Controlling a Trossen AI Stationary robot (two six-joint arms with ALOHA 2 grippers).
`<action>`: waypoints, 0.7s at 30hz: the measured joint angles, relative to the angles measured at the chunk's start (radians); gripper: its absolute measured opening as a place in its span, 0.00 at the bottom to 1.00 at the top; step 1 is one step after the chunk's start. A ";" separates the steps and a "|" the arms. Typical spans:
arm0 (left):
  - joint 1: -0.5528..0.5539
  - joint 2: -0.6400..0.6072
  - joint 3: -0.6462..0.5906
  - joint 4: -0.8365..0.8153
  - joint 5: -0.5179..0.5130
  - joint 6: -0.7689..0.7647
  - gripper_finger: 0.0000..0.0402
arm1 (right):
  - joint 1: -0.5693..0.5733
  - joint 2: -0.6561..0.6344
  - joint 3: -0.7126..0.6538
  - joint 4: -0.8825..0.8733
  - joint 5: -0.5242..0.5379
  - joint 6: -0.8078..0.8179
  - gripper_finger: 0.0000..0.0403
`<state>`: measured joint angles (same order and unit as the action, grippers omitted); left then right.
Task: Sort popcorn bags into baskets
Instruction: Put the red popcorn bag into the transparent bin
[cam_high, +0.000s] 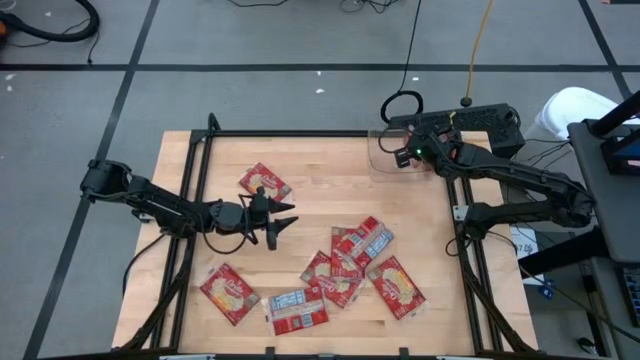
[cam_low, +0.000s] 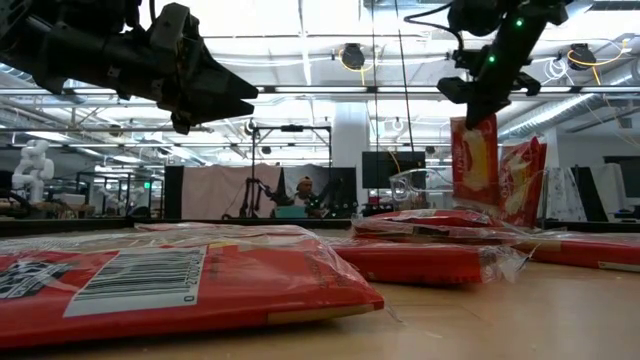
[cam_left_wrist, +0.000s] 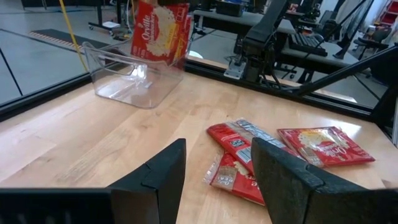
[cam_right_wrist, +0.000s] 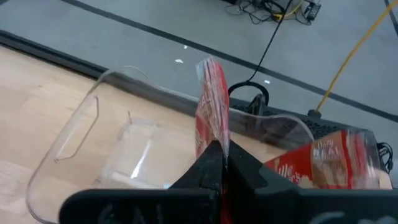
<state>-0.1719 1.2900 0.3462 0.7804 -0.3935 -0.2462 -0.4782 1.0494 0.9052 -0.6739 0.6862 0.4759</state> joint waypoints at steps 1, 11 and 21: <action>0.000 0.000 0.000 0.000 0.000 0.001 0.46 | 0.000 -0.010 -0.010 0.004 0.012 0.006 0.00; 0.000 0.000 0.000 0.000 0.000 0.006 0.46 | 0.000 -0.098 -0.111 0.018 0.102 0.098 0.00; 0.000 0.000 0.000 0.001 0.000 0.007 0.46 | 0.000 -0.104 -0.157 0.030 0.128 0.173 0.00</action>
<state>-0.1719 1.2900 0.3462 0.7811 -0.3935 -0.2394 -0.4786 0.9459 0.7478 -0.6442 0.8146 0.6490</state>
